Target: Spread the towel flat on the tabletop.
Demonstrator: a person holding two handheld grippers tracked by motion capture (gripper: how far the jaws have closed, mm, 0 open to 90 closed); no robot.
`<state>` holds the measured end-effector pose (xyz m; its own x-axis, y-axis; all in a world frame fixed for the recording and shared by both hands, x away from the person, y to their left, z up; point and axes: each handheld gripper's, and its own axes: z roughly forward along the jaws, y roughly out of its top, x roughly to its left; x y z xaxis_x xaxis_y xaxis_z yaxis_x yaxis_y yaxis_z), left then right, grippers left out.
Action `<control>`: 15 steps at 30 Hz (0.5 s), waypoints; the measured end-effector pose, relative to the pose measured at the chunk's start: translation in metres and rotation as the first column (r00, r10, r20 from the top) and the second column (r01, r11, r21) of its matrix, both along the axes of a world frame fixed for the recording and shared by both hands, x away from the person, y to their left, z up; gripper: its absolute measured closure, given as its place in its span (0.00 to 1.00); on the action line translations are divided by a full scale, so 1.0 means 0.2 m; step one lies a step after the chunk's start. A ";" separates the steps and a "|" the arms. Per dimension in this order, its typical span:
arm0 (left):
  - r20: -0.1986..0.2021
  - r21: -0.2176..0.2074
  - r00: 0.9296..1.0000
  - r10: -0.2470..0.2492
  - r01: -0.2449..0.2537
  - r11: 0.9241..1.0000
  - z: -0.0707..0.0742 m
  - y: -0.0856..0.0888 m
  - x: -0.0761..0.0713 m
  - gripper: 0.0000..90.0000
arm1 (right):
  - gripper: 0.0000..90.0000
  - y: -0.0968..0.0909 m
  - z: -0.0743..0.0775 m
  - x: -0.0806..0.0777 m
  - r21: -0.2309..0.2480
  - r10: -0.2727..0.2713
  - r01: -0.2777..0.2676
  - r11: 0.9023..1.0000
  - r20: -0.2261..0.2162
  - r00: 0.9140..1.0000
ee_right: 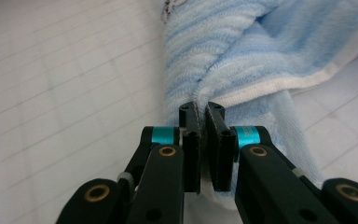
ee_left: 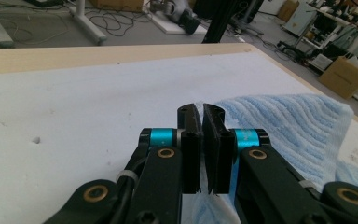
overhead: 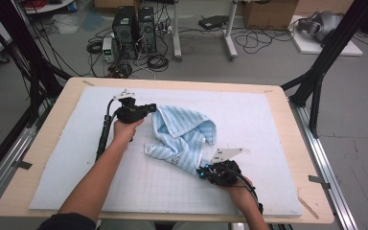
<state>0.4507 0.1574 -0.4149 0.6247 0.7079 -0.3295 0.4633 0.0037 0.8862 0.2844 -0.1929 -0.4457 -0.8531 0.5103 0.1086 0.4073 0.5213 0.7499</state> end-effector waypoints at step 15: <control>-0.067 0.057 0.997 0.024 -0.020 0.998 -0.07 0.08 -0.03 0.95 | 0.96 -0.14 0.04 -0.23 0.036 0.173 -0.171 0.985 -0.045 0.984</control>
<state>0.4453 0.1743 -0.4295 0.5865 0.7399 -0.3295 0.5224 -0.0347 0.8520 0.2392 -0.2209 -0.4384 -0.9213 0.3521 0.1651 0.3493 0.5625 0.7494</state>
